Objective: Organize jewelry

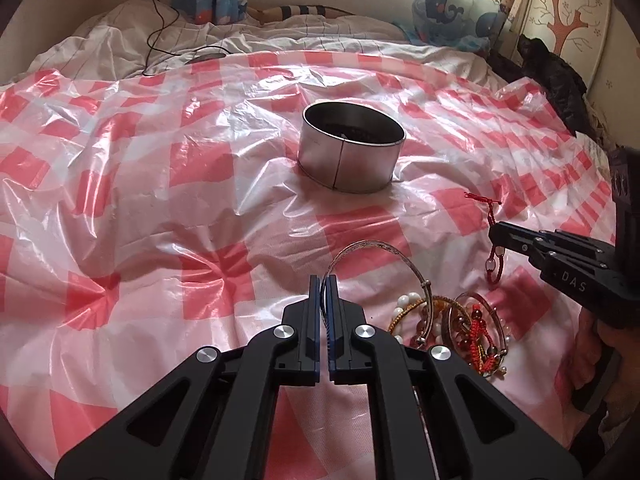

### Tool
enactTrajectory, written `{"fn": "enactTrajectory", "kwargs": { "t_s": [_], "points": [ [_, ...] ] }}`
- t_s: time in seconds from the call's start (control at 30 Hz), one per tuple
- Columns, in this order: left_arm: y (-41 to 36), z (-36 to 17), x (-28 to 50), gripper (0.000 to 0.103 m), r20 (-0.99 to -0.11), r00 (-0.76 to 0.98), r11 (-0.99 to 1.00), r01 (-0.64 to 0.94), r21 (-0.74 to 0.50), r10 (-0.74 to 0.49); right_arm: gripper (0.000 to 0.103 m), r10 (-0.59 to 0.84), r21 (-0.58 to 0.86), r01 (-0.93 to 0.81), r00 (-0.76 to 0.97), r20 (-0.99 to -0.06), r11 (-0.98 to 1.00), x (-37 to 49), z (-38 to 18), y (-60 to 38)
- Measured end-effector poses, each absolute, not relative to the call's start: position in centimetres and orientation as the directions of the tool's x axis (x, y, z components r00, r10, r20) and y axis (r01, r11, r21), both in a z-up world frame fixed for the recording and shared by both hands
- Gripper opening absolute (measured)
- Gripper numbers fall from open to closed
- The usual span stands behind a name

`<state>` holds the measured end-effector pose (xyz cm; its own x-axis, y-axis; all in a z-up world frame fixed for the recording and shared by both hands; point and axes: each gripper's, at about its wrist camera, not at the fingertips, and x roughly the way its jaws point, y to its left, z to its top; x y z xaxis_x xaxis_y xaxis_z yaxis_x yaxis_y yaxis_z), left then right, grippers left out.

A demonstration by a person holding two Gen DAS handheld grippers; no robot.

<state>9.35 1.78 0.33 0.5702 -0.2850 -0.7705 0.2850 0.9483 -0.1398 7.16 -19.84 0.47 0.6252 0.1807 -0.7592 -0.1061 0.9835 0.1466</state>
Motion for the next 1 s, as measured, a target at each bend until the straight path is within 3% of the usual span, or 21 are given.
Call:
{"fn": "enactTrajectory", "kwargs": {
  "t_s": [0.33,1.0],
  "points": [
    [1.1,-0.2,9.5,0.002,-0.786,0.557,0.949,0.293,-0.114,-0.267,0.004,0.200,0.160,-0.121,0.646,-0.737,0.980,7.1,1.2,-19.6],
    [-0.4,6.3,15.0,0.002,-0.682,0.669,0.944,0.313,-0.102,-0.296,0.004,0.342,0.249,-0.237,0.722,-0.602,0.939,11.3,6.3,-18.6]
  ]
}}
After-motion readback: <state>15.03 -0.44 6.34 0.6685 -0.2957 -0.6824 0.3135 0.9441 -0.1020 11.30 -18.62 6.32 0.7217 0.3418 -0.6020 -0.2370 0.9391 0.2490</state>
